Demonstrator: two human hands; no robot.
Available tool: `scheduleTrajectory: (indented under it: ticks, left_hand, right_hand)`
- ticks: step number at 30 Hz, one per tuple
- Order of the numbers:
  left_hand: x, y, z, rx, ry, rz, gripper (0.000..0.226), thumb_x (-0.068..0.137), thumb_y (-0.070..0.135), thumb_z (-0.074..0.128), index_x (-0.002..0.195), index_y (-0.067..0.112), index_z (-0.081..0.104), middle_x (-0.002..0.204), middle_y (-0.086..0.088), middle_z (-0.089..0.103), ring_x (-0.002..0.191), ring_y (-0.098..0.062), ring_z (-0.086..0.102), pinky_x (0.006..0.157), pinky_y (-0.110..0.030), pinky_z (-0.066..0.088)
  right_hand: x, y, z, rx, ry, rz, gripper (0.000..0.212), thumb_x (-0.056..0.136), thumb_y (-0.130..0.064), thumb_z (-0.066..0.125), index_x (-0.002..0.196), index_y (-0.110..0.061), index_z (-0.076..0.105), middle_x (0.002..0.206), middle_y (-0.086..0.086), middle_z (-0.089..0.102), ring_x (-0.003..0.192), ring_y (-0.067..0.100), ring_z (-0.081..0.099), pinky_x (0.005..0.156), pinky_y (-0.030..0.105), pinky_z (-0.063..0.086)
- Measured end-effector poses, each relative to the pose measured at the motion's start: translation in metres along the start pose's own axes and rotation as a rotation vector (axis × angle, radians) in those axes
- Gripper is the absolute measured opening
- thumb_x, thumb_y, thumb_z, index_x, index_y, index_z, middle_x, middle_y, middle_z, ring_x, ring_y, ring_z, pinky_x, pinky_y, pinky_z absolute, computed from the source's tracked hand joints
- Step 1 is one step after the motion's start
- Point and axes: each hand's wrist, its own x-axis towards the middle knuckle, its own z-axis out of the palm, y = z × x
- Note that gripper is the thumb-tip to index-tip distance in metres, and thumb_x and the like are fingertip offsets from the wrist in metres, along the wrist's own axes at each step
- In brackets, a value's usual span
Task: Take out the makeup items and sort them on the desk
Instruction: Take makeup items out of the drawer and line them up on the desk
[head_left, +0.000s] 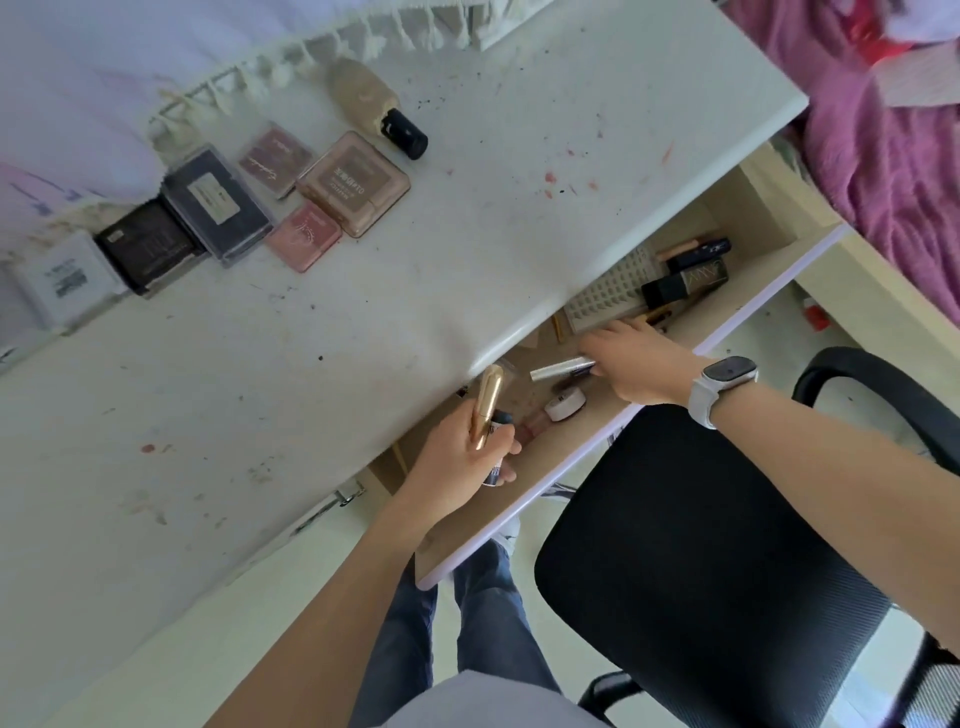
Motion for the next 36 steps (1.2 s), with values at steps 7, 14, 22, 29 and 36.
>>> scheduleTrajectory:
  ticks: [7,14,22,29,36]
  left_hand:
    - [-0.036,0.015,-0.046,-0.377,0.347,-0.063,0.005,0.09,0.02,0.053,0.092,0.016,0.051,0.065,0.005,0.063,0.063,-0.01,0.063,0.062,-0.022,0.054]
    - [-0.081,-0.011,-0.124,-0.532,0.718,-0.16,0.013,0.088,0.009,0.055,0.099,0.014,0.049,0.083,-0.004,0.057,0.074,-0.02,0.06,0.067,-0.031,0.049]
    - [-0.098,-0.035,-0.207,-0.062,0.879,-0.196,0.012,0.09,0.015,0.049,0.102,0.014,0.048,0.097,-0.012,0.058,0.087,-0.027,0.059,0.073,-0.037,0.048]
    - [-0.095,-0.041,-0.235,0.069,0.961,-0.186,0.03,0.087,0.022,0.059,0.11,0.005,0.05,0.106,-0.007,0.041,0.072,-0.001,0.045,0.06,-0.011,0.031]
    - [-0.103,-0.045,-0.239,0.237,0.953,-0.163,0.058,0.085,0.035,0.061,0.134,0.017,0.036,0.122,-0.008,0.037,0.104,-0.025,0.049,0.079,-0.032,0.047]
  right_hand:
    - [-0.034,-0.08,-0.039,0.661,0.196,-0.014,0.007,0.096,-0.025,0.04,0.103,-0.023,0.04,0.07,0.005,0.058,0.056,0.023,0.053,0.051,0.037,0.04]
    - [0.019,-0.23,-0.059,0.872,0.245,-0.064,0.024,0.096,-0.014,0.039,0.118,-0.011,0.049,0.079,-0.002,0.05,0.063,0.012,0.044,0.051,0.019,0.03]
    - [0.082,-0.346,-0.069,0.911,0.229,-0.014,0.024,0.093,-0.009,0.04,0.113,-0.007,0.054,0.086,0.005,0.054,0.072,0.02,0.049,0.064,0.029,0.039]
    - [0.101,-0.374,-0.067,0.878,0.317,0.025,0.03,0.093,-0.009,0.041,0.121,-0.008,0.052,0.095,0.002,0.042,0.076,0.017,0.045,0.071,0.021,0.035]
    - [0.086,-0.378,-0.052,0.701,0.415,-0.081,0.046,0.092,-0.005,0.043,0.138,-0.011,0.038,0.101,0.007,0.044,0.088,0.016,0.04,0.074,0.014,0.029]
